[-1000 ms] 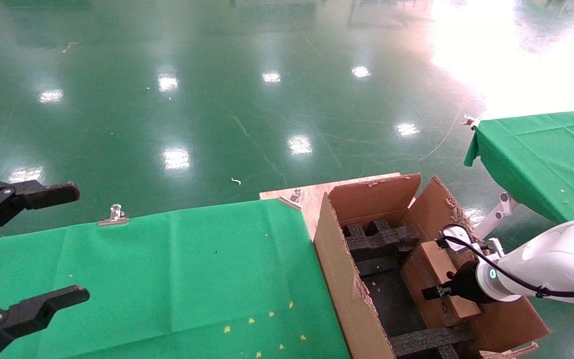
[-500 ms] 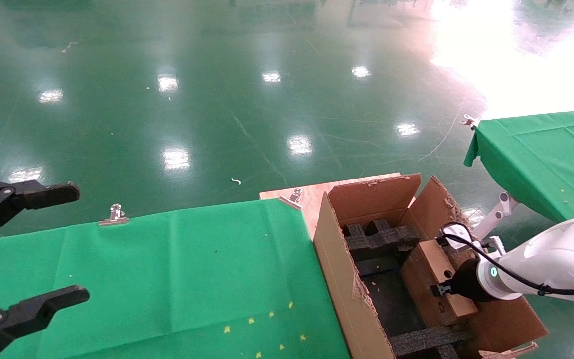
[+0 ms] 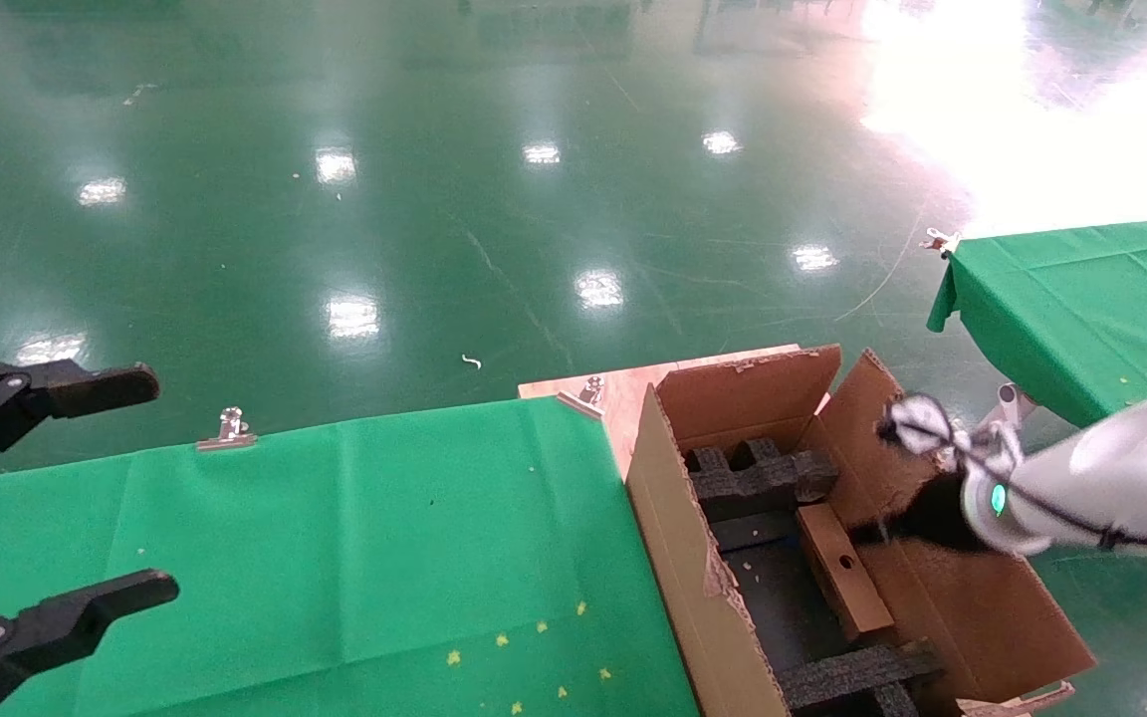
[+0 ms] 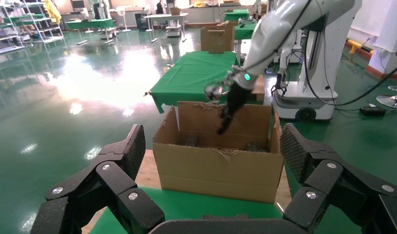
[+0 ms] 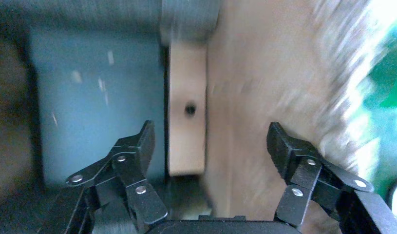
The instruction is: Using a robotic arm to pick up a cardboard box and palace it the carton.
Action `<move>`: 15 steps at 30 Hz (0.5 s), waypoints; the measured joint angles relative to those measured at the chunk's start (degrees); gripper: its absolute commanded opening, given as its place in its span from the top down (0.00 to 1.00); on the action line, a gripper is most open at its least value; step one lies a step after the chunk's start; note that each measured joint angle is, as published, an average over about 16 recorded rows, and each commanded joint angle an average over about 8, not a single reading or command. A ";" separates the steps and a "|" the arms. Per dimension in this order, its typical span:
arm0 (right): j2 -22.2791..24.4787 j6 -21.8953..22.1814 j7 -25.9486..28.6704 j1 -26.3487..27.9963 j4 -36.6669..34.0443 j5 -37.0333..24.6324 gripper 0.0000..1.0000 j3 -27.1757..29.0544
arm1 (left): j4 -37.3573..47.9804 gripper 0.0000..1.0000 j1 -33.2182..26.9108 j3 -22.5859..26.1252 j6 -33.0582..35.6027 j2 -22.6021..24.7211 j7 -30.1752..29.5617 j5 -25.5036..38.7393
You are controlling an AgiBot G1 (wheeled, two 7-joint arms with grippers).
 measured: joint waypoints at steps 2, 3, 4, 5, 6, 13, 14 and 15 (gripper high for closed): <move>0.50 -0.07 -0.69 2.00 1.15 -0.08 0.00 0.72 | 0.00 0.00 0.00 0.00 0.00 0.00 0.00 0.00; 0.72 -0.08 -1.13 3.04 1.73 -0.01 0.00 1.12 | 0.00 0.00 0.00 0.00 0.00 0.00 0.00 0.00; 0.93 -0.08 -1.67 4.10 2.30 0.19 0.00 1.55 | 0.00 0.00 0.00 0.00 0.00 0.00 0.00 0.00; 1.10 -0.09 -2.30 5.17 2.87 0.49 0.00 2.00 | 0.00 0.00 0.00 0.00 0.00 0.00 0.00 0.00; 1.26 -0.07 -3.02 6.25 3.45 0.92 0.00 2.48 | 0.00 0.00 0.00 0.00 0.00 0.00 0.00 0.00; 1.94 -0.25 -11.18 12.63 6.63 8.78 0.00 6.42 | 0.00 0.00 0.00 0.00 0.00 0.00 0.00 0.00; 1.99 -0.33 -12.73 13.32 6.89 10.41 0.00 7.04 | 0.00 0.00 0.00 0.00 0.00 0.00 0.00 0.00; 2.04 -0.47 -14.25 13.94 7.07 12.19 0.00 7.67 | 0.00 0.00 0.00 0.00 0.00 0.00 0.00 0.00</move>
